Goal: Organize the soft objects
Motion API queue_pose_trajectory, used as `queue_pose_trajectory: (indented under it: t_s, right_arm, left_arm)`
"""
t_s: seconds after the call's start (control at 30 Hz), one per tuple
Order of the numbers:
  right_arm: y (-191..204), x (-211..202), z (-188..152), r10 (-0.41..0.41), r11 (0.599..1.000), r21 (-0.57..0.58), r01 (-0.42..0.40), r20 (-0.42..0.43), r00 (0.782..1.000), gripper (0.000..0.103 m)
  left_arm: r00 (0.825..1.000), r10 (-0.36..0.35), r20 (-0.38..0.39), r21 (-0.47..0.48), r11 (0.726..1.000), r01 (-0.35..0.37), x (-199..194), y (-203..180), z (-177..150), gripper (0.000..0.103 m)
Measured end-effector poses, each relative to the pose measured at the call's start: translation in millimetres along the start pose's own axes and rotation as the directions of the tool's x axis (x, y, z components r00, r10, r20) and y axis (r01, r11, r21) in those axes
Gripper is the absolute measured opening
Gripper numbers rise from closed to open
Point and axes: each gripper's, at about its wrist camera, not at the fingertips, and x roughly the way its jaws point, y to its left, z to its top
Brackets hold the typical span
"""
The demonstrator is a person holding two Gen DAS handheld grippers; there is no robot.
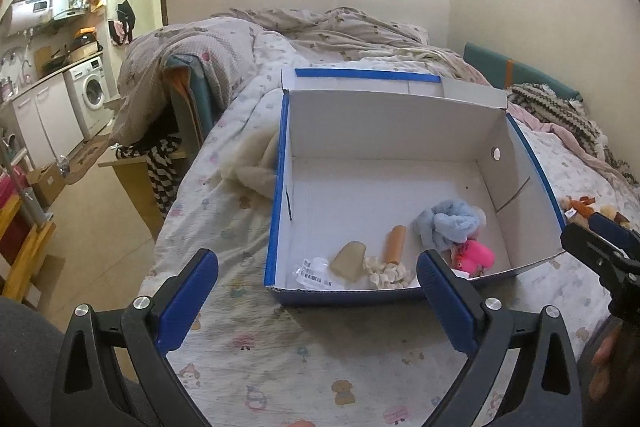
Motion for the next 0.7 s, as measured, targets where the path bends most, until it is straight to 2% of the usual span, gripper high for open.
queue_pose_trajectory:
  t_s: [0.7]
  right_arm:
    - [-3.1,-1.5,1.3,-0.011,1.0,0.01,0.011,0.003,1.0,0.103]
  left_arm:
    - [1.0,-0.011,-0.007,-0.012,1.0,0.011,-1.8,1.2,-0.3,0.099]
